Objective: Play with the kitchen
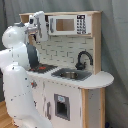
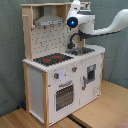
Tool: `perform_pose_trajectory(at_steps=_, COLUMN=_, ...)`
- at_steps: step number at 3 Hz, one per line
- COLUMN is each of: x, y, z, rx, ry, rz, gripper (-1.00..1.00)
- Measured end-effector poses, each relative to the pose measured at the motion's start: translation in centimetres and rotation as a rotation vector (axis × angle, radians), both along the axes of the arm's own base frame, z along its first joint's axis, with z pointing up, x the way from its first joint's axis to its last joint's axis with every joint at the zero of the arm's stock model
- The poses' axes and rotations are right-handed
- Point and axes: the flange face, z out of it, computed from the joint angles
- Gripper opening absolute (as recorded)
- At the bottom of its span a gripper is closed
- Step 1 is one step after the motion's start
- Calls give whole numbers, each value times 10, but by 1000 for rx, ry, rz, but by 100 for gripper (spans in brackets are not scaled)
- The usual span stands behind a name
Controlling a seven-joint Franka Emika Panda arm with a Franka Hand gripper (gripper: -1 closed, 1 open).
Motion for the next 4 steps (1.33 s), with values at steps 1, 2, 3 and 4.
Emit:
perform_pose_trajectory(at_steps=1, x=-10, y=-9, z=4, rx=11, ry=-1, rz=-84, gripper=-100)
perform_pose_trajectory(at_steps=2, x=-23, y=-19, z=12, rx=36, ry=2, rz=-151, gripper=-100)
perform_pose_trajectory(at_steps=3, x=-36, y=-30, z=10, rx=56, ry=24, rz=-187, gripper=-100)
perform_pose_trajectory(at_steps=4, x=-47, y=-42, z=6, rx=65, ry=44, rz=-199, gripper=-100)
